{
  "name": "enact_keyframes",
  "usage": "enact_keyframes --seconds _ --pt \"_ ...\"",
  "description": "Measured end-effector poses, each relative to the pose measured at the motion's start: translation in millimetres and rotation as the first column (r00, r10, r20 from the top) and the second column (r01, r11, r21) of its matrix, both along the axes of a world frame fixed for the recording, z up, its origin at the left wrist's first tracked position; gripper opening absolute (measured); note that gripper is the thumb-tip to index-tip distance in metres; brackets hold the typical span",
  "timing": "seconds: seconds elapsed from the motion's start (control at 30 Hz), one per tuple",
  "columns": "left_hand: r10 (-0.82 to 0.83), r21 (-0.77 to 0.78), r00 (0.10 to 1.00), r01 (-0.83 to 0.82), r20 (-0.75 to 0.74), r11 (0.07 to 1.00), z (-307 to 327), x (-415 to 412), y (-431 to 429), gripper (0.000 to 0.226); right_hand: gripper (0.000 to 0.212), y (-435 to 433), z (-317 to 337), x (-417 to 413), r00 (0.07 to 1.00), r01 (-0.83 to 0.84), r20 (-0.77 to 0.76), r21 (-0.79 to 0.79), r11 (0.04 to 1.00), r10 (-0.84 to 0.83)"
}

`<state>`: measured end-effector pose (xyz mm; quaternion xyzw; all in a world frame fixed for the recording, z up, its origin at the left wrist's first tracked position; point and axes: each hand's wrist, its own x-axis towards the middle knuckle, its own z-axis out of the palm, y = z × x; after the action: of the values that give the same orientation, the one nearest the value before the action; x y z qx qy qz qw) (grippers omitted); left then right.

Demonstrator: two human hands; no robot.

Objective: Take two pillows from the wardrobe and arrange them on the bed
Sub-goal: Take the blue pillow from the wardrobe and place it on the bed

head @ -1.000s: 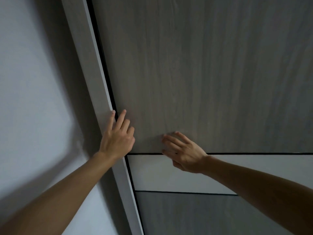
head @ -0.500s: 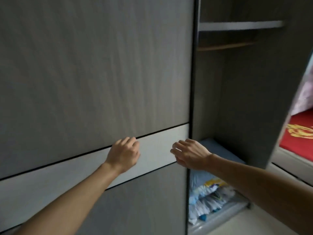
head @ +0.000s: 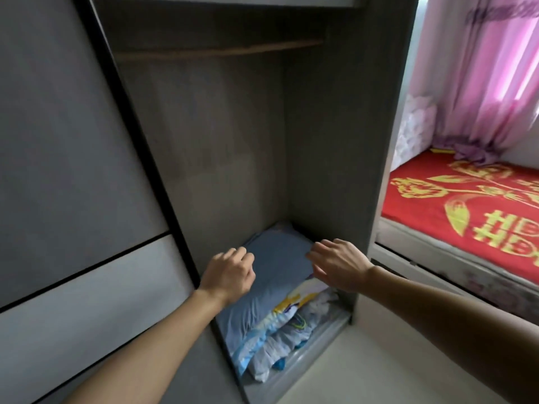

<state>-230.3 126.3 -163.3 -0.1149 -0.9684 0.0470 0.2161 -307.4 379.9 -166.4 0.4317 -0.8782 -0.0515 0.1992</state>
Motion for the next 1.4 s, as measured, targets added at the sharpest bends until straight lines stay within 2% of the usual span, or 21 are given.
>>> enact_keyframes --seconds 0.03,0.13,0.23,0.3,0.53,0.77,0.9,1.0,1.07,1.13,1.2,1.27,1.4 --pt "-0.003 0.016 0.999 0.003 0.034 1.000 -9 -17 4 0.009 0.014 4 -7 -13 1.000 0.006 0.011 0.020 1.000 -0.006" --pt "0.003 0.064 0.993 -0.011 0.119 0.998 -43 -71 7 0.022 0.016 10 -26 -61 0.999 0.041 0.030 0.070 0.997 -0.043" --pt "0.023 0.124 0.975 -0.052 0.221 0.991 -81 -128 3 0.018 0.018 8 -46 -115 0.991 0.079 0.102 0.104 0.991 -0.090" --pt "0.081 0.185 0.945 -0.145 0.316 0.972 -105 -161 -2 0.008 0.022 3 -59 -149 0.980 0.087 0.163 0.145 0.986 -0.111" --pt "0.210 0.239 0.823 -0.380 0.527 0.894 -171 -235 -26 0.017 0.037 -27 -111 -254 0.935 0.058 0.330 0.216 0.975 -0.129" --pt "0.329 0.170 0.678 -0.559 0.657 0.812 -257 -269 -54 0.018 0.039 -74 -225 -344 0.867 -0.053 0.480 0.350 0.935 -0.130" --pt "0.389 0.131 0.584 -0.656 0.713 0.743 -321 -286 -59 0.020 0.050 -104 -312 -384 0.831 -0.176 0.546 0.448 0.877 -0.112" --pt "0.418 0.079 0.529 -0.683 0.739 0.726 -382 -294 -52 0.037 0.072 -117 -373 -399 0.830 -0.261 0.555 0.480 0.838 -0.059" --pt "0.432 0.062 0.503 -0.701 0.749 0.710 -425 -298 -46 0.061 0.087 -121 -416 -404 0.840 -0.288 0.543 0.456 0.842 -0.007" --pt "0.460 0.054 0.493 -0.723 0.739 0.689 -463 -301 -40 0.082 0.093 -122 -457 -411 0.865 -0.326 0.496 0.435 0.840 0.079" --pt "0.509 0.036 0.495 -0.741 0.704 0.671 -495 -305 -36 0.098 0.088 -125 -490 -421 0.893 -0.323 0.435 0.443 0.836 0.114" --pt "0.561 0.009 0.498 -0.753 0.661 0.658 -523 -308 -35 0.110 0.074 -126 -515 -431 0.908 -0.326 0.390 0.427 0.843 0.153" --pt "0.617 -0.002 0.506 -0.772 0.603 0.635 -556 -309 -37 0.113 0.062 -128 -532 -450 0.905 -0.333 0.366 0.296 0.896 0.215"
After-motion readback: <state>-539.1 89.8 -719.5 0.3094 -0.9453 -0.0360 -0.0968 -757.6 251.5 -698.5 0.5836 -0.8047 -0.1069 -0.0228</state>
